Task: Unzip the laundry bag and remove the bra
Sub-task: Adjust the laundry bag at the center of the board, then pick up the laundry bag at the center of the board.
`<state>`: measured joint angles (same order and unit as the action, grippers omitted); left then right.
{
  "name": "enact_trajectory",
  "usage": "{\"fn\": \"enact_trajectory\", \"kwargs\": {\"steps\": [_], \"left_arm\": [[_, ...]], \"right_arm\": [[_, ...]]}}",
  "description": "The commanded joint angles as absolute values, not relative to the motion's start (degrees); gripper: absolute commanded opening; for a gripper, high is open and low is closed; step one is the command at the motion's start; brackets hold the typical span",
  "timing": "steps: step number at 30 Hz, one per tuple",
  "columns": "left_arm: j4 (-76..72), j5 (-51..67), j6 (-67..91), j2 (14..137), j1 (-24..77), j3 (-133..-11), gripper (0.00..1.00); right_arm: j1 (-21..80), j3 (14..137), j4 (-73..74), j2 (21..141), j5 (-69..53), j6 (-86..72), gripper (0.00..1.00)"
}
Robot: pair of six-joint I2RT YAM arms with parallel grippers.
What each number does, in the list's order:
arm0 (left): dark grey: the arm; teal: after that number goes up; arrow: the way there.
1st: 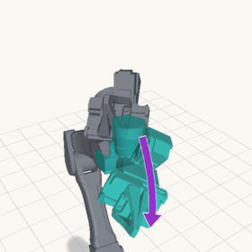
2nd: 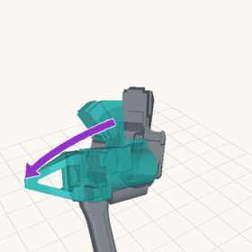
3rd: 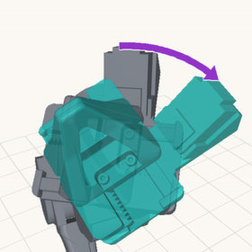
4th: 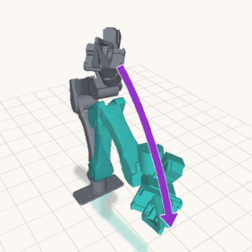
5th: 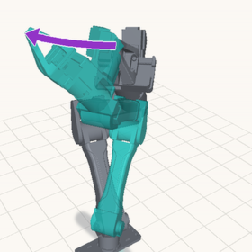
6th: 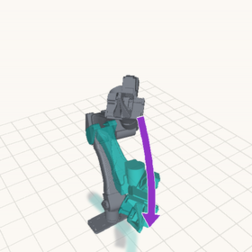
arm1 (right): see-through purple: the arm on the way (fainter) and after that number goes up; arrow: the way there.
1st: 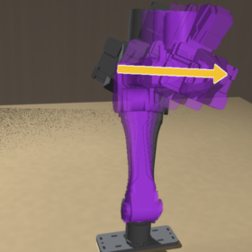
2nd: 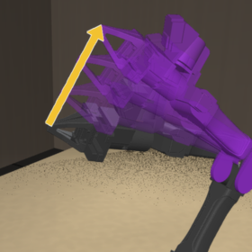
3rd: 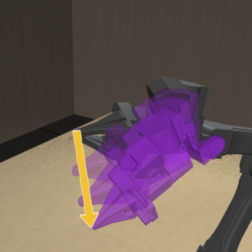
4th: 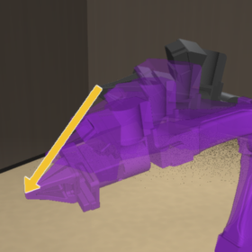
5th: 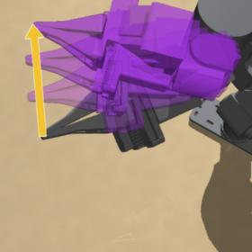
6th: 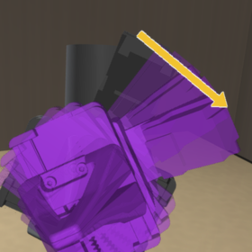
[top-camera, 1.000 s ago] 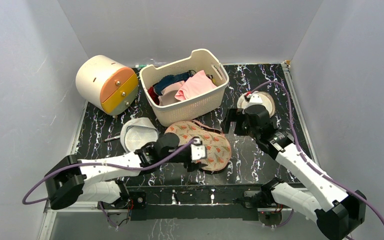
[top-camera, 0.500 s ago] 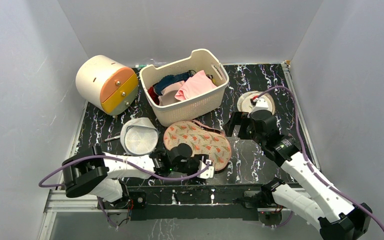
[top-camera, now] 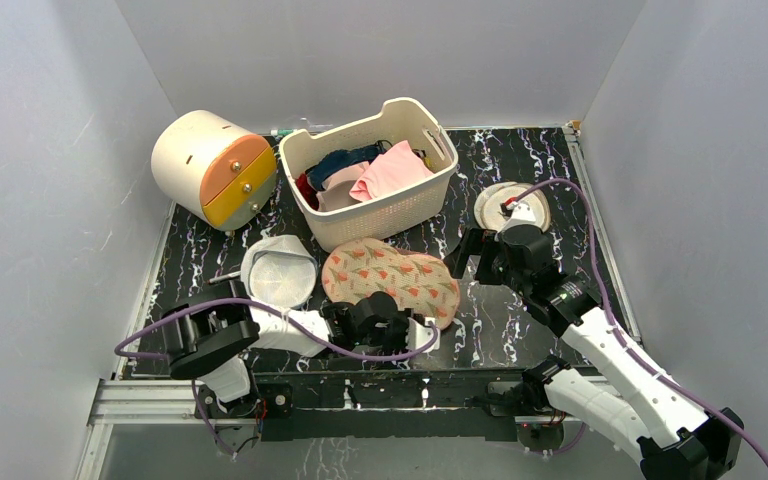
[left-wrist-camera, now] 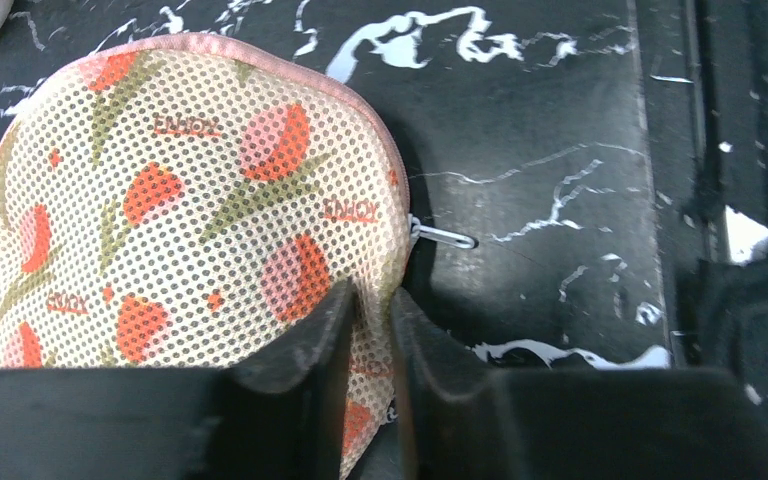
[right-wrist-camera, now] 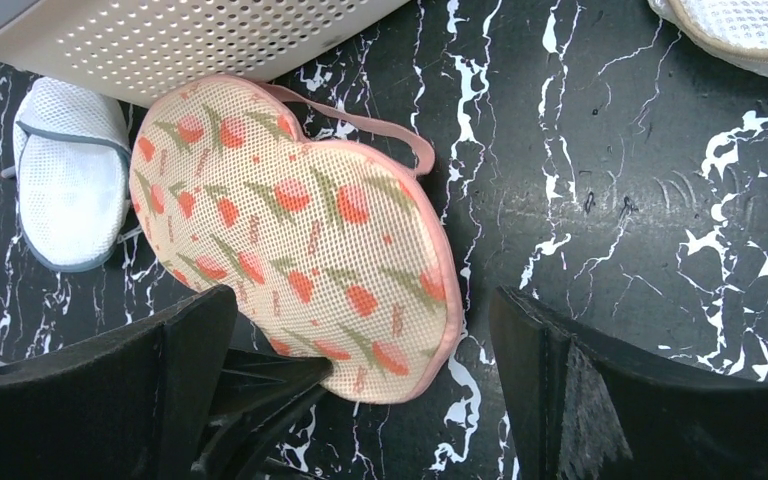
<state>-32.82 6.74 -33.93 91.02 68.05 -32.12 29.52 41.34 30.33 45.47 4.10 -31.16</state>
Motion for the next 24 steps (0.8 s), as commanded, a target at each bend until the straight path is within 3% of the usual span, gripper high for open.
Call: {"fn": "enact_trajectory", "kwargs": {"steps": [1,3,12,16,24], "left_arm": [[-33.1,0.2,-31.8,92.1,68.0,-35.4,0.07],[-32.3,-0.7,-29.9,92.6,68.0,-36.6,0.00],[-35.6,-9.7,-19.0,91.1,68.0,-37.8,0.00],[-34.7,-11.7,-13.7,90.2,67.2,-39.2,0.00],[-32.9,-8.6,-6.0,87.3,63.5,-40.8,0.00]], "right_arm": [[29.3,40.5,29.5,45.0,6.2,-33.5,0.98],[29.3,40.3,30.4,45.2,8.1,-34.6,0.98],[29.3,37.5,31.0,40.4,11.7,-38.4,0.96],[29.4,35.1,27.8,39.7,6.0,-37.4,0.76],[29.3,26.2,15.7,43.7,-12.2,-34.5,0.52]]}}
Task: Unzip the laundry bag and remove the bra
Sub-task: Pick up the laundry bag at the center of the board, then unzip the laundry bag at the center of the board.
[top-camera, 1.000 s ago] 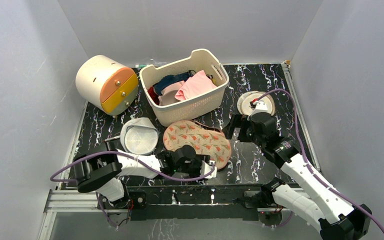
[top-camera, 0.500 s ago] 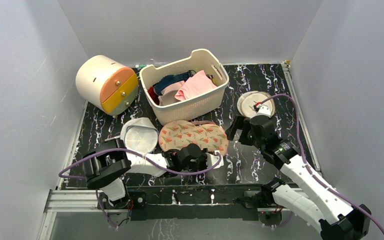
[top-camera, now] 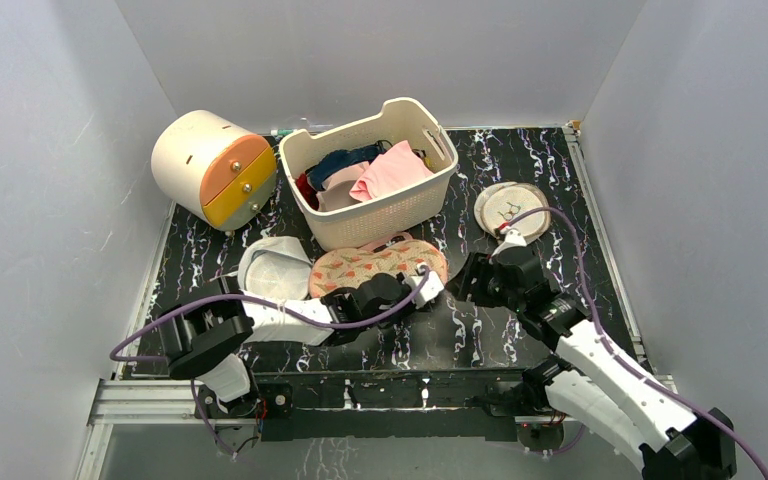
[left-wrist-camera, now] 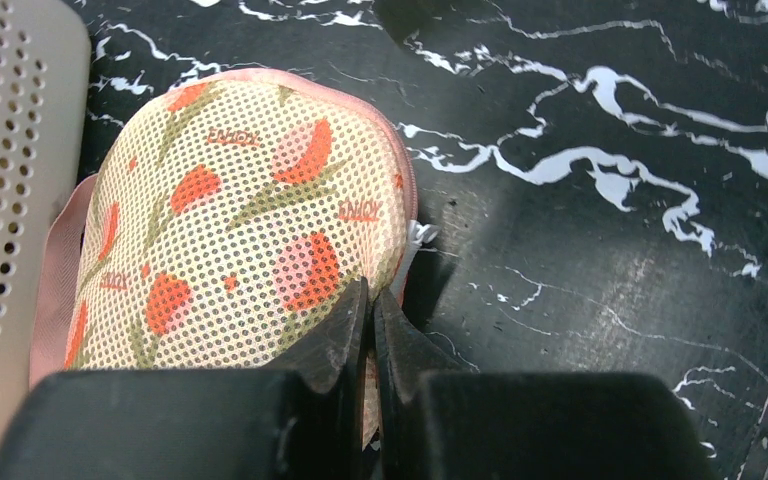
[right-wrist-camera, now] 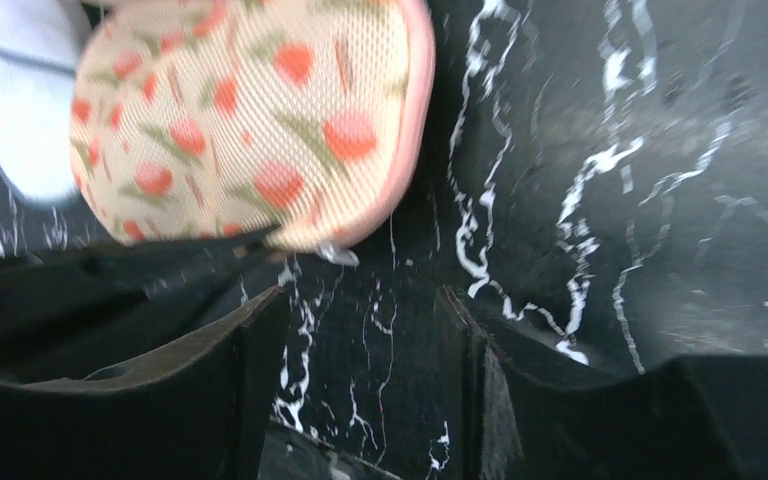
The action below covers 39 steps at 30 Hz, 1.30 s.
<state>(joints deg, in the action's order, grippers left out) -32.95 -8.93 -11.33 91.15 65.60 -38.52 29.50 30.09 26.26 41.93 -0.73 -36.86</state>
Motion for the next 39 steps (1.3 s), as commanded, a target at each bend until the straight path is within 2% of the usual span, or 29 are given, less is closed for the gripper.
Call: {"fn": "enact_trajectory", "kwargs": {"steps": [1,4,14,16,19,22,28,39], "left_arm": [[-32.7,-8.4,-5.3,87.1,63.1,-41.0,0.00],[-32.0,-8.0,-5.3,86.3,62.5,-41.3,0.00],[-31.7,-5.8,-6.6,84.4,62.4,-41.4,0.00],[-31.5,-4.9,-6.5,84.4,62.4,-41.4,0.00],[-31.4,-3.7,-6.3,84.4,62.4,-41.5,0.00],[-30.9,-3.2,-6.0,84.4,62.4,-41.7,0.00],[-30.9,-2.2,-5.9,83.9,62.4,-41.9,0.00],[-31.2,-1.6,-5.9,83.5,62.4,-41.6,0.00]], "right_arm": [[29.4,24.7,13.3,44.4,-14.0,-34.3,0.50],[29.4,21.3,6.5,46.6,-17.5,-33.1,0.43],[29.4,15.8,-10.0,53.2,-19.0,-25.6,0.30],[29.3,15.3,-12.8,53.8,-18.2,-24.9,0.29],[29.0,16.2,-13.3,54.5,-15.4,-24.6,0.35],[28.0,17.0,-13.2,54.2,-19.9,-22.9,0.33],[27.9,15.0,-14.4,50.1,-20.9,-22.6,0.36],[27.9,16.2,-15.4,54.4,-23.6,-22.3,0.28]]}}
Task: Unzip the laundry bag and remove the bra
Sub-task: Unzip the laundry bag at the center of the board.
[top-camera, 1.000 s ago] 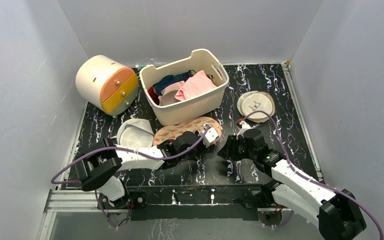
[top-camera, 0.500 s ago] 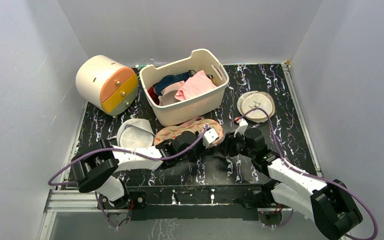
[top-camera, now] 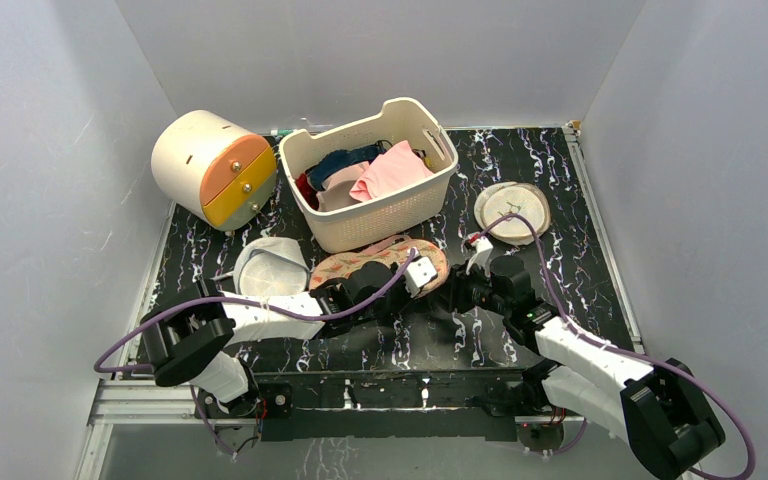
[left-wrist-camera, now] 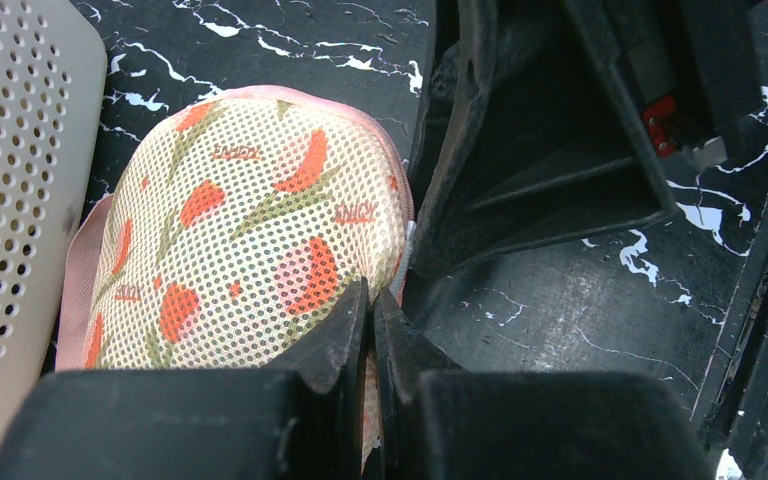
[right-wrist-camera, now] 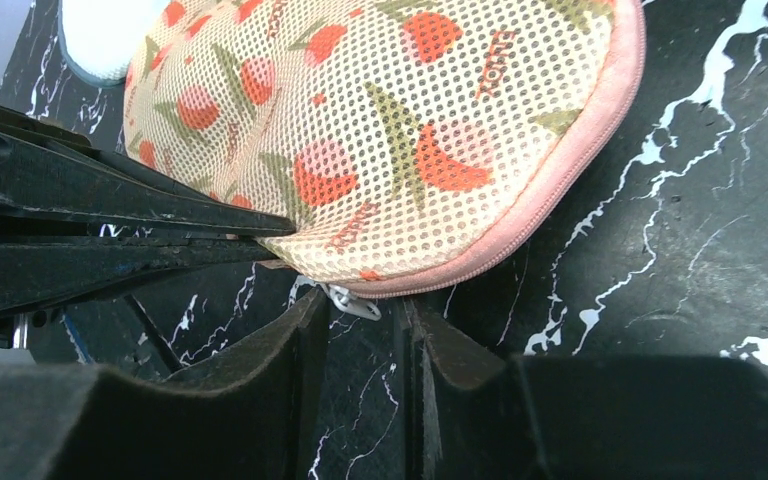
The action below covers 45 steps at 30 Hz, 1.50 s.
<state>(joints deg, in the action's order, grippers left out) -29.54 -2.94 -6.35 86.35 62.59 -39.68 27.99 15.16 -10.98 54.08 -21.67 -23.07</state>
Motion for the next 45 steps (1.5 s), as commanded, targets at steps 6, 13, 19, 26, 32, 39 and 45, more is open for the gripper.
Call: {"fn": "enact_trajectory", "kwargs": {"steps": [6,13,19,26,32,39,45], "left_arm": [[-31.1,-1.5,-5.9,83.3,62.4,-41.6,0.00],[-31.1,-1.5,-6.0,83.1,62.4,-41.7,0.00],[-31.2,-1.7,-6.5,82.6,62.4,-41.4,0.00],[-30.9,-2.1,-7.4,82.5,62.4,-41.6,0.00],[-30.1,-0.8,-8.2,82.8,62.4,-42.0,0.00],[-27.6,-0.2,-8.6,84.1,62.4,-43.6,0.00],[-19.7,2.5,-8.6,85.7,62.7,-48.8,0.40]], "right_arm": [[27.9,14.9,-17.5,55.0,-24.4,-23.0,0.19],[27.9,15.9,-15.5,55.0,-21.3,-23.3,0.06],[27.9,17.6,-10.5,55.0,-14.7,-24.7,0.00],[27.7,22.5,0.1,53.6,-1.4,-27.2,0.00],[24.9,25.2,3.2,55.7,3.4,-27.4,0.00],[22.4,26.4,4.3,55.6,-4.1,-26.9,0.00],[22.4,28.4,9.0,52.7,-13.9,-26.9,0.00]]}}
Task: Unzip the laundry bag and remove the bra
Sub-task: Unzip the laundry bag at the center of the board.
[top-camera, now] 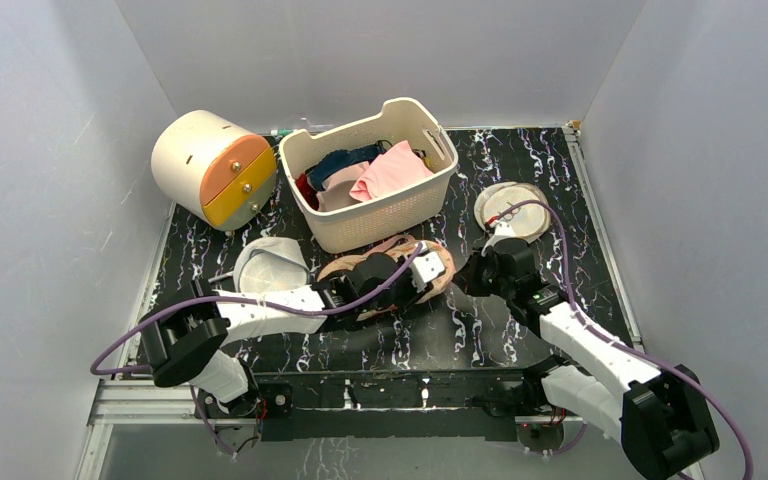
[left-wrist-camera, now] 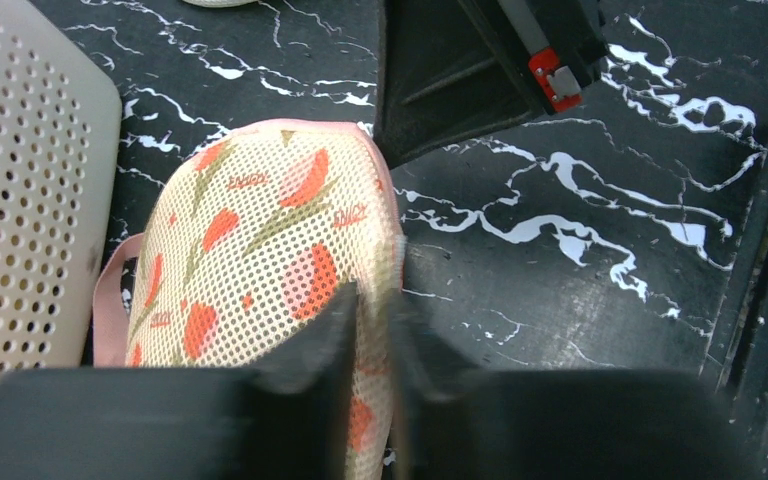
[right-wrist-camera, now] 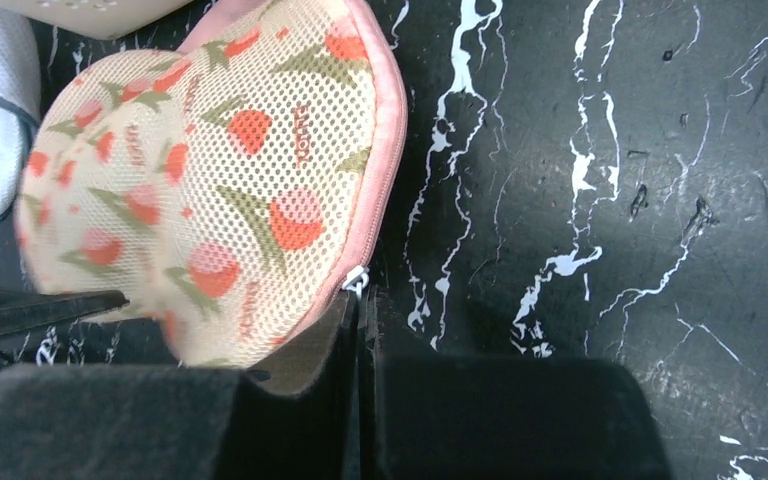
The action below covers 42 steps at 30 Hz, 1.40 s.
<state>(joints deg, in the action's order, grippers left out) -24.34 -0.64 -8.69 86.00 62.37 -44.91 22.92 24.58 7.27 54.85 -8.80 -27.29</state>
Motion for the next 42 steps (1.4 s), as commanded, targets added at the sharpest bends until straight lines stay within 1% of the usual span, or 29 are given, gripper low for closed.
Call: {"fn": "enact_trajectory", "kwargs": {"steps": [1,3,6,13,17,22,25,29,30,33,36,38,42], "left_arm": [[-19.5,3.2,-8.3,85.6,62.7,-48.9,0.43],[-19.7,4.5,-8.0,85.1,63.1,-48.9,0.49],[-19.8,5.6,-7.3,85.0,63.5,-48.9,0.52],[-19.0,2.8,-5.9,86.6,64.1,-49.9,0.53],[-18.5,0.1,-5.5,87.6,64.1,-50.1,0.52],[-18.1,0.6,-5.1,89.4,64.1,-50.9,0.51],[-17.5,0.2,-5.1,90.0,64.2,-51.2,0.45],[-17.1,-0.1,-5.1,89.8,64.1,-51.5,0.39],[-16.9,0.1,-5.2,89.7,64.2,-51.5,0.40],[-16.5,3.4,-5.5,89.3,64.5,-51.7,0.50],[-15.9,5.1,-6.7,89.7,65.4,-52.0,0.53],[-15.5,2.8,-7.8,90.4,66.4,-52.0,0.51],[-14.1,-1.4,-9.2,91.7,67.3,-52.8,0.38]], "right_arm": [[22.4,28.6,9.6,52.9,-15.8,-27.1,0.00],[22.5,29.0,10.8,53.3,-20.1,-27.7,0.00],[22.8,28.6,12.0,53.1,-23.6,-29.5,0.00],[23.9,28.3,16.1,51.1,-27.1,-31.4,0.00],[24.0,28.5,18.0,49.9,-28.3,-30.9,0.00],[24.2,28.9,18.7,49.7,-31.3,-30.5,0.00],[24.3,29.3,19.8,49.6,-32.3,-30.1,0.00],[24.3,30.2,21.5,50.0,-32.0,-29.9,0.00],[24.3,30.4,21.7,50.2,-31.9,-29.9,0.00],[24.3,31.1,21.7,51.0,-31.7,-29.9,0.00],[24.3,31.8,21.7,51.8,-31.9,-30.0,0.00],[24.3,32.3,22.0,52.3,-32.0,-29.9,0.00],[24.3,33.0,22.6,53.0,-32.0,-29.8,0.00]]}}
